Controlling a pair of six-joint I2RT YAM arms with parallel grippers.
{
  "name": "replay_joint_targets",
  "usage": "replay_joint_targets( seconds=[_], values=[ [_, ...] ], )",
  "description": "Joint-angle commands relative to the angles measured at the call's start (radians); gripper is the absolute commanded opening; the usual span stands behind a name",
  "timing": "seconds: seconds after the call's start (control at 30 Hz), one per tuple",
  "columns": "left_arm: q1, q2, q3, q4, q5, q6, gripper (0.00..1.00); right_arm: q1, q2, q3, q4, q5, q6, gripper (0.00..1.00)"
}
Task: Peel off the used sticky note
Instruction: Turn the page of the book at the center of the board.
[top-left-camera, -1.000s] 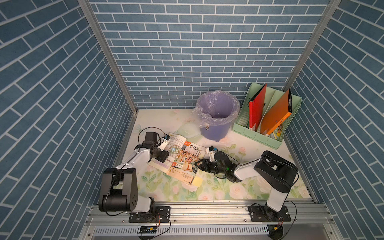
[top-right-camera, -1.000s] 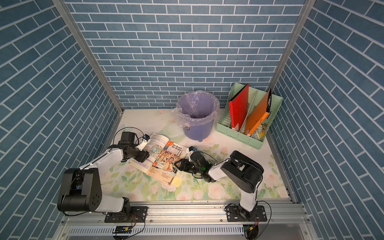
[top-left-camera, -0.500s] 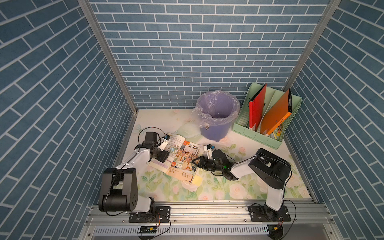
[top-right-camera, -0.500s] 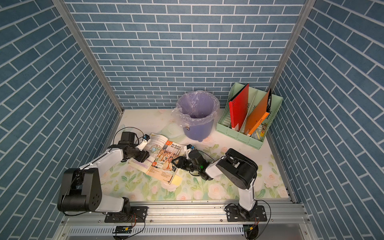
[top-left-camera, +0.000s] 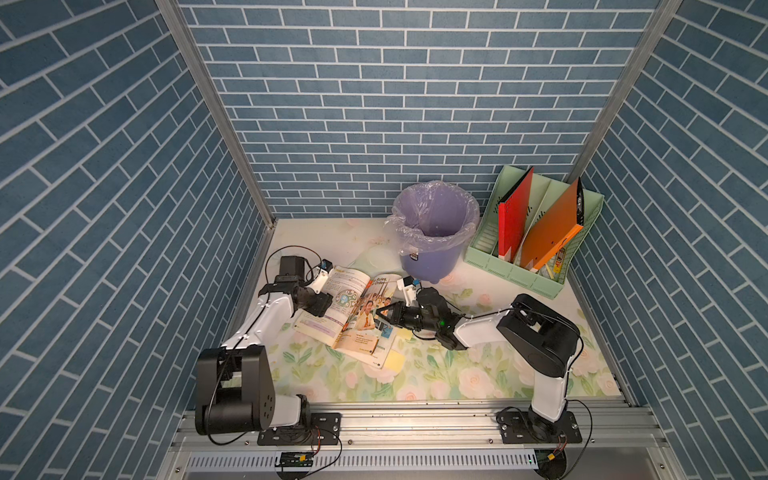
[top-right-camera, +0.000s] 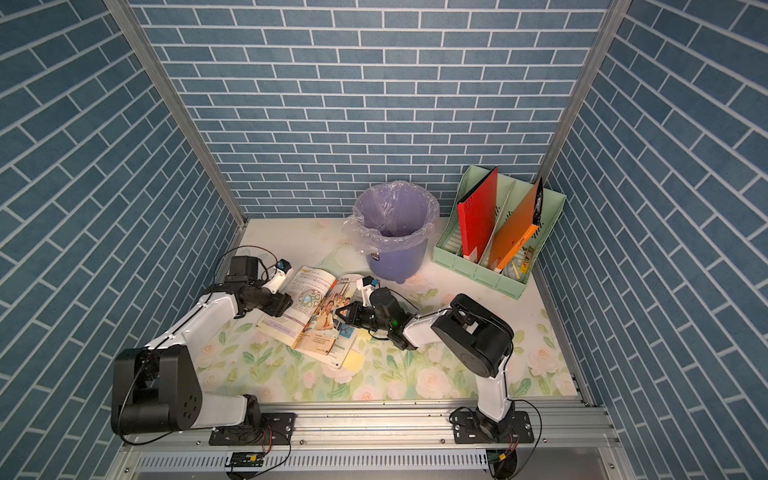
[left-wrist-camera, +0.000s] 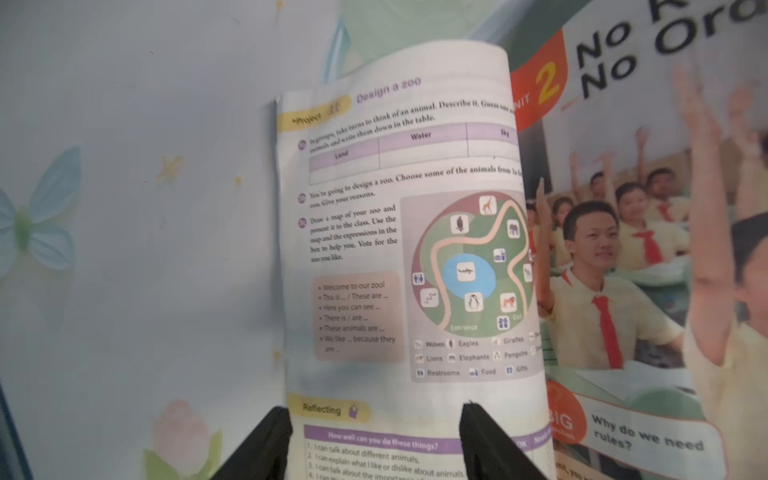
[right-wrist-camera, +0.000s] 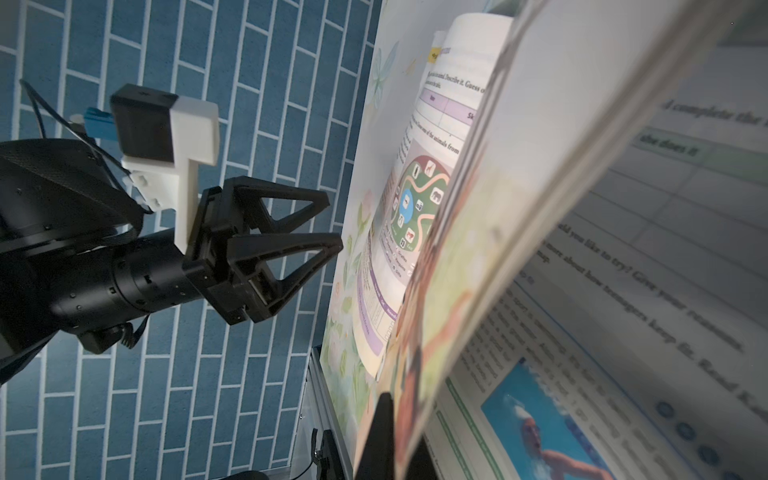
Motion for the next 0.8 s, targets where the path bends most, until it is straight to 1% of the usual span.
replay_joint_targets(
  seconds=[0.0, 0.1, 0.17, 0.3, 0.47, 0.5, 0.57, 0.6, 0.67, 0.77],
  values=[
    [0.063, -0.034, 0.075, -0.073, 0.051, 0.023, 0.70, 0.009, 0.017, 0.088, -0.061, -0.025, -0.077, 0.00],
    [0.134, -0.046, 0.132, -0.109, 0.093, 0.035, 0.71, 0.020, 0.055, 0.177, -0.106, -0.034, -0.089, 0.00],
    [0.180, -0.049, 0.173, -0.138, 0.127, 0.042, 0.72, 0.025, 0.105, 0.251, -0.133, -0.044, -0.091, 0.00],
    [0.245, -0.056, 0.218, -0.177, 0.164, 0.056, 0.73, 0.039, 0.224, 0.441, -0.219, -0.060, -0.103, 0.08],
    [0.269, -0.075, 0.196, -0.197, 0.168, 0.082, 0.73, 0.045, 0.378, 0.680, -0.366, -0.052, -0.139, 0.37],
    [0.272, -0.079, 0.191, -0.199, 0.169, 0.085, 0.73, 0.044, 0.400, 0.717, -0.392, -0.046, -0.148, 0.46],
    [0.275, -0.083, 0.188, -0.201, 0.173, 0.088, 0.73, 0.044, 0.437, 0.784, -0.440, -0.039, -0.167, 0.60],
    [0.274, -0.085, 0.189, -0.205, 0.177, 0.088, 0.73, 0.045, 0.453, 0.822, -0.466, -0.043, -0.181, 0.64],
    [0.273, -0.085, 0.189, -0.212, 0.189, 0.087, 0.73, 0.045, 0.461, 0.894, -0.523, -0.051, -0.214, 0.66],
    [0.274, -0.082, 0.187, -0.213, 0.198, 0.086, 0.73, 0.041, 0.418, 0.906, -0.555, -0.044, -0.258, 0.71]
  ],
)
